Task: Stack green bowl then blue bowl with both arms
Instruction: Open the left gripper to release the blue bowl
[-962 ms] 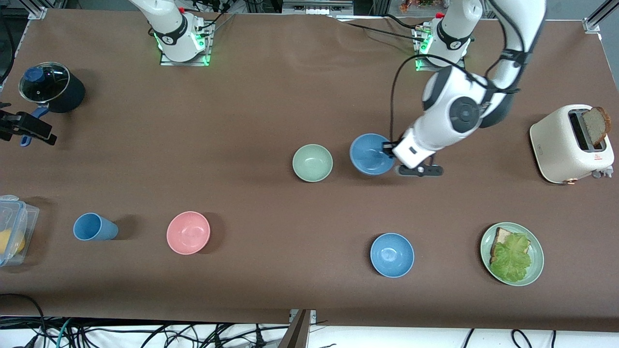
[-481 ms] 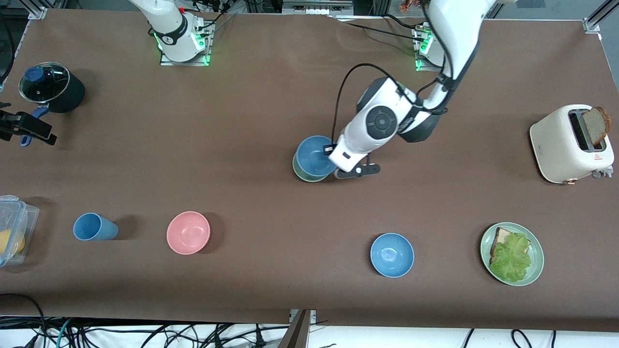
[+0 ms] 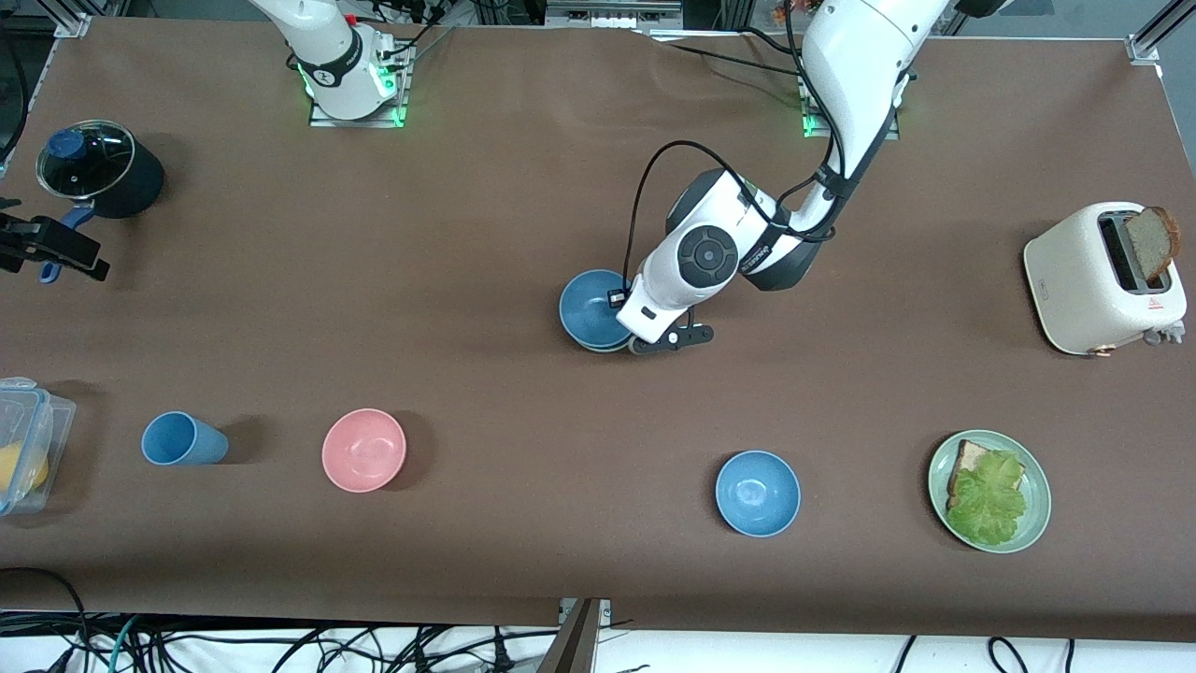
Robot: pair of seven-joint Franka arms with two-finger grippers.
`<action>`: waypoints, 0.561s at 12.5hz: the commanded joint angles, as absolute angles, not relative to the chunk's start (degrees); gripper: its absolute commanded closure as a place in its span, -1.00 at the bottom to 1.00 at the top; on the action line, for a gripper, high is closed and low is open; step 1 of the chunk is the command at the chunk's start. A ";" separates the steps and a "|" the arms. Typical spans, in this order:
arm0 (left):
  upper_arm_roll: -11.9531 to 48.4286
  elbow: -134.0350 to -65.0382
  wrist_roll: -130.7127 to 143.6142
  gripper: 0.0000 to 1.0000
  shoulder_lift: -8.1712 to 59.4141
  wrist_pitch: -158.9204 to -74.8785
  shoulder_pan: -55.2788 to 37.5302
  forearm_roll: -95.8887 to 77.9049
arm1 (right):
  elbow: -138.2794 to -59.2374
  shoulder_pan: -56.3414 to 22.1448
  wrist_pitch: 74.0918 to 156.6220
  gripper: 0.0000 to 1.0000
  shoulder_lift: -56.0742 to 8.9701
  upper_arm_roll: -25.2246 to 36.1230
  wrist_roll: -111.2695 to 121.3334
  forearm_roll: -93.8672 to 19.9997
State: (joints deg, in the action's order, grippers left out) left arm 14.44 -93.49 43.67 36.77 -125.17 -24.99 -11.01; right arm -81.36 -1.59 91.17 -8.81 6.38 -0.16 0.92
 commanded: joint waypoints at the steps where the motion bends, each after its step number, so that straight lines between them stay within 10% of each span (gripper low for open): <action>1: 13.89 -91.85 43.59 1.00 37.27 -124.19 -25.49 -11.42 | -81.65 -0.97 91.32 -1.00 -8.35 5.71 -0.79 0.44; 7: 13.80 -92.72 43.68 1.00 37.53 -123.93 -25.40 -11.34 | -81.65 -0.97 91.32 -1.00 -8.35 5.71 -0.79 0.44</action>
State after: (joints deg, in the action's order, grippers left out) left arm 14.34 -93.42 43.67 37.46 -124.88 -24.99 -11.01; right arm -81.36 -1.59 91.18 -8.81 6.38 -0.16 0.92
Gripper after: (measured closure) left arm 0.952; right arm 0.000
